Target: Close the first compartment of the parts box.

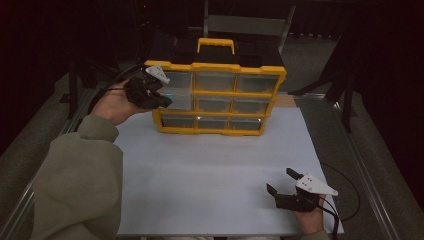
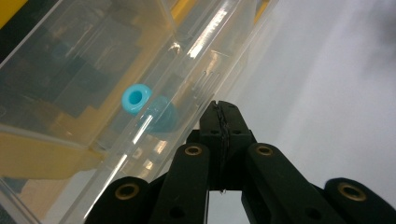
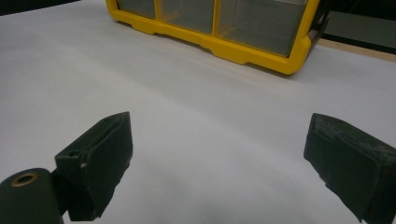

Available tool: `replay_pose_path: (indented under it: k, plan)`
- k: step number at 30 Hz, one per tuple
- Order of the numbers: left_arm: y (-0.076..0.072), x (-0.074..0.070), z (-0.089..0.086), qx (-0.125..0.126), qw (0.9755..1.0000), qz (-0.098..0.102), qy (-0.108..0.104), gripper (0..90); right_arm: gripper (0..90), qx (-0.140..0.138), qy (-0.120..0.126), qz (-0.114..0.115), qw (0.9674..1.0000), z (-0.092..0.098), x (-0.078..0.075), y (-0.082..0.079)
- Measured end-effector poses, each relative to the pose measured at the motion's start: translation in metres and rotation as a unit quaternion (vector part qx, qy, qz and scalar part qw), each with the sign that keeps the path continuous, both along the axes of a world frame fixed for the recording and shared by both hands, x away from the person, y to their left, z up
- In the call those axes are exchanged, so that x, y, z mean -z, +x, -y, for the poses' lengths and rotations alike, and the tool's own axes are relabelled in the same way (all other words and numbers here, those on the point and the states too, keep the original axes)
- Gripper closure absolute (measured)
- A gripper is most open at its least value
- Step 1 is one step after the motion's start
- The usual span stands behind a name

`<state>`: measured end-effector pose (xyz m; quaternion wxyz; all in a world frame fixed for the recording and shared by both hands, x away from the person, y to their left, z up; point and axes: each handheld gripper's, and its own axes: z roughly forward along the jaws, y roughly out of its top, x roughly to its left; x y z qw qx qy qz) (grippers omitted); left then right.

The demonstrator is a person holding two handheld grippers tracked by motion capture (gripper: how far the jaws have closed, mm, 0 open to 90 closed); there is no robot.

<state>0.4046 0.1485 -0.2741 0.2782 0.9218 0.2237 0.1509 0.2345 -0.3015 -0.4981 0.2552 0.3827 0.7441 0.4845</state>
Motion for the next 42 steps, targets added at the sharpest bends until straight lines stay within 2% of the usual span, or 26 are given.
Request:
replay_pose_path:
  k: [42]
  plan:
    - [0.0078, 0.0025, 0.0045, -0.018, 0.9997, 0.004, -0.015, 89.8, 7.9, 0.000, 0.000, -0.001, 1.0000, 0.0003, -0.0003, -0.0002]
